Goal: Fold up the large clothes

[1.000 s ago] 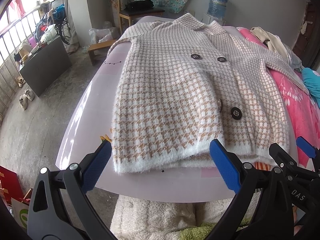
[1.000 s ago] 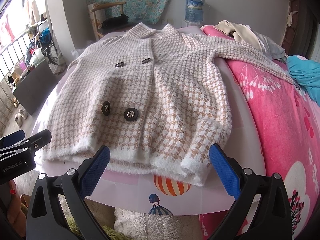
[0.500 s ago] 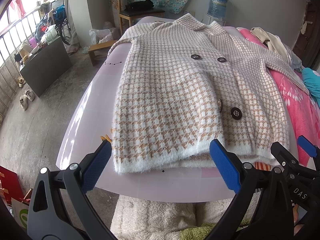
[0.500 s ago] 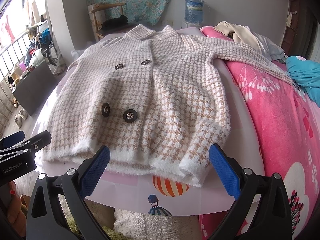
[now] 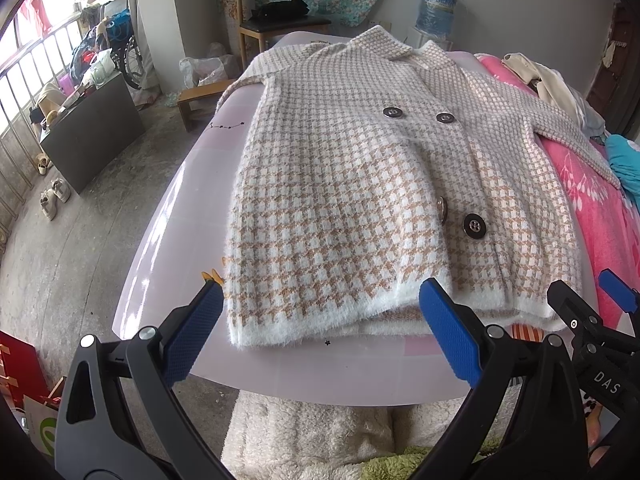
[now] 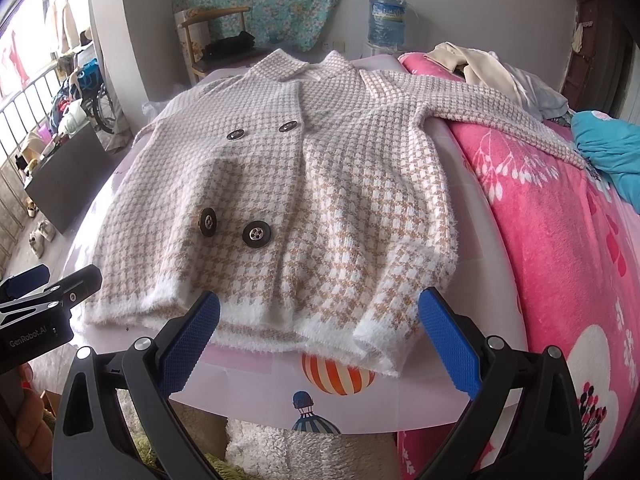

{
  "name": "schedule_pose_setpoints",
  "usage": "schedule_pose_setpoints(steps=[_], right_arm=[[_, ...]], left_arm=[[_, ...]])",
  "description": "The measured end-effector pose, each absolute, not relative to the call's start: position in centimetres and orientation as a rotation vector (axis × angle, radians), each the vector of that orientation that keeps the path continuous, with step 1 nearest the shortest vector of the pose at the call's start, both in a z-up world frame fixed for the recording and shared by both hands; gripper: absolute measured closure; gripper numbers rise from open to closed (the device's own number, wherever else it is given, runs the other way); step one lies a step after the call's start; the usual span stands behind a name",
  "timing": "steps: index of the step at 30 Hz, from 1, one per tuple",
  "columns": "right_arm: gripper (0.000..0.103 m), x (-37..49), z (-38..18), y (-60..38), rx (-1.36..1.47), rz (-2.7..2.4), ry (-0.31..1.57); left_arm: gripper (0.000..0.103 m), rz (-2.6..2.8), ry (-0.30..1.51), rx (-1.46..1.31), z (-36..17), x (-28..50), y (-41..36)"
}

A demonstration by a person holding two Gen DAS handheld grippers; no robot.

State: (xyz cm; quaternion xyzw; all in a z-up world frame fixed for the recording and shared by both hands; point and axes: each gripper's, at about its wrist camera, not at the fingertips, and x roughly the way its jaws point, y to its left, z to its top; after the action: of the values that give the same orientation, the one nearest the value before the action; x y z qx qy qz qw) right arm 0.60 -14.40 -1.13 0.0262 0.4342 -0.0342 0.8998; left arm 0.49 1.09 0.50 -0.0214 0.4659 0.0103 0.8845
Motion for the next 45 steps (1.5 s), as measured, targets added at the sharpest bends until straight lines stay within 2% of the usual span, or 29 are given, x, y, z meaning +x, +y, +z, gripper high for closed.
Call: schedule_pose_setpoints(steps=[21,30,37,42,43,44,45], right_arm=[[0.006,2.4,-1.6,-17.1,0.103,-0.052,0.906],[0.006,3.6,-2.5,-22.1,0.192,-0.072,0.928],[0.007,3.9,-6.0,-26.0,0.377,0.000,1.045],[0.015,4.2,-7.4,-26.6,0.446,0.044,1.066],[0.020,4.4,-7.4,-26.4,0.441,0.048,1.062],[0.022,4.7,-7.5,-26.3,0.441,0.052,1.062],[0.027,5.0,-7.6,-26.2,0.447,0.056,1.062]], left_arm=[[0.008,0.056,0.985,0.002,-1.2,2.5,0.8],[0.008,-0.064,0.867,-0.096,-1.9,3.0,5.0],[0.008,-0.075,0.988,-0.136,-5.1,4.5,7.9],[0.008,-0.017,1.024,-0.166,-7.0,5.0,9.0],[0.011,-0.009,1.026,-0.165,-7.3,5.2,9.2],[0.022,-0.002,1.025,-0.158,-7.4,5.3,9.2],[0.027,0.006,1.020,-0.142,-7.4,5.4,9.1]])
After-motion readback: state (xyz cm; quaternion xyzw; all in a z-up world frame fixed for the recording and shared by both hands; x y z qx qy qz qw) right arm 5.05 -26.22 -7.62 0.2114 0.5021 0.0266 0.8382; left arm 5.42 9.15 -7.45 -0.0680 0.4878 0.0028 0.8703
